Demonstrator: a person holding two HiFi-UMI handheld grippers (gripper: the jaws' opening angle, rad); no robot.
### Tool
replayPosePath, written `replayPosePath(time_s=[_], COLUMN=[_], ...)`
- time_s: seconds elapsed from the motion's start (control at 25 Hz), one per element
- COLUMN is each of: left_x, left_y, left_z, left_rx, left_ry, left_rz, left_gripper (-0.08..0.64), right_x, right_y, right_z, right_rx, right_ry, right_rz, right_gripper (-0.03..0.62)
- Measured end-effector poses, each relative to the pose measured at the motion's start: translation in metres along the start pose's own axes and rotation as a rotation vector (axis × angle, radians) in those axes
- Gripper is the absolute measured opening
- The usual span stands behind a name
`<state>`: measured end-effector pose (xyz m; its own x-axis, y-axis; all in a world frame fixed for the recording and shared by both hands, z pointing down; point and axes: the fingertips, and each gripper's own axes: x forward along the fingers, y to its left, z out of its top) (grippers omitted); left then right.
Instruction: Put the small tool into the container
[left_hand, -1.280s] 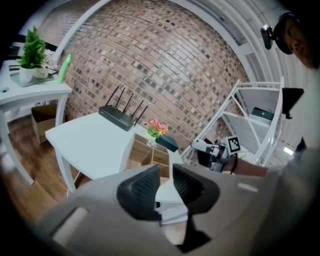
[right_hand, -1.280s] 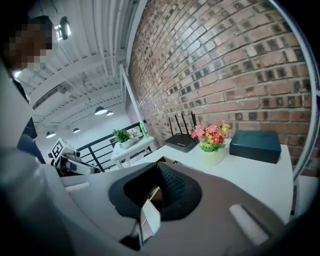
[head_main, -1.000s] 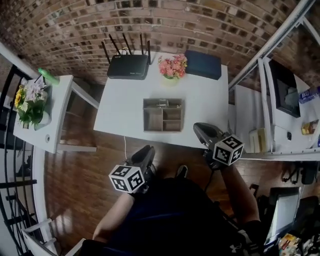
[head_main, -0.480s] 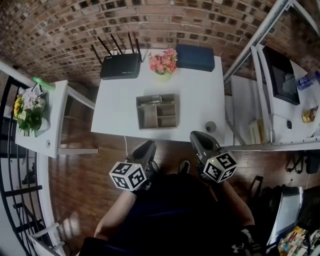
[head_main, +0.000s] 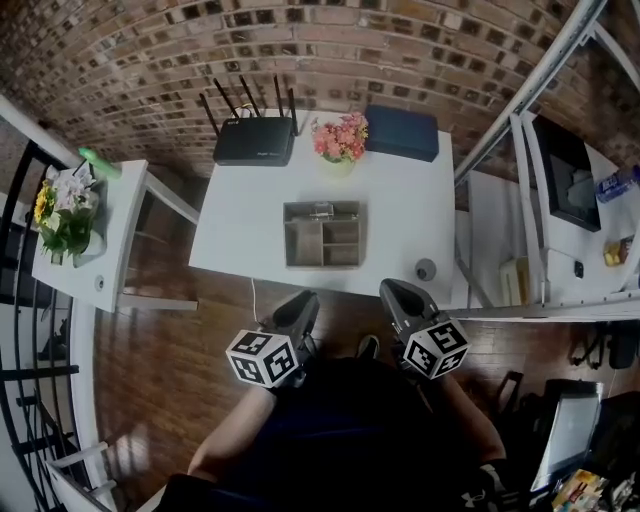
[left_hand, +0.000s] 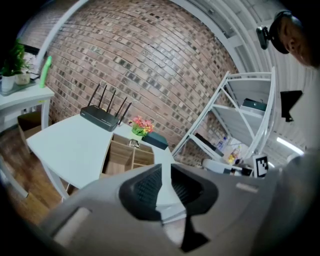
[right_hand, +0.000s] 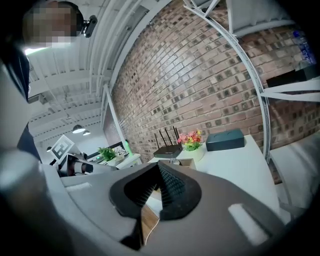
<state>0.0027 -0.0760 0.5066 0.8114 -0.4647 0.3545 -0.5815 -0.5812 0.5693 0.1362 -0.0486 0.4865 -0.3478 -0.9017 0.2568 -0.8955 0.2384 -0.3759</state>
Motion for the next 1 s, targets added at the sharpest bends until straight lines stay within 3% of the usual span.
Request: replayPosePath(time_s=[1.0], left_x=[-0.0094], left_y=[0.0021], left_z=[-0.0036], left_rx=[0.012], left_ry=[0.033], left_rz=[-0.002], left_gripper=[0.055], right_x=[0.0028], right_y=[0.0094], right_z=[-0.0097], right_rx=[0.019], right_ry=[0.016], right_rz=[0.006], right_gripper=[0.011])
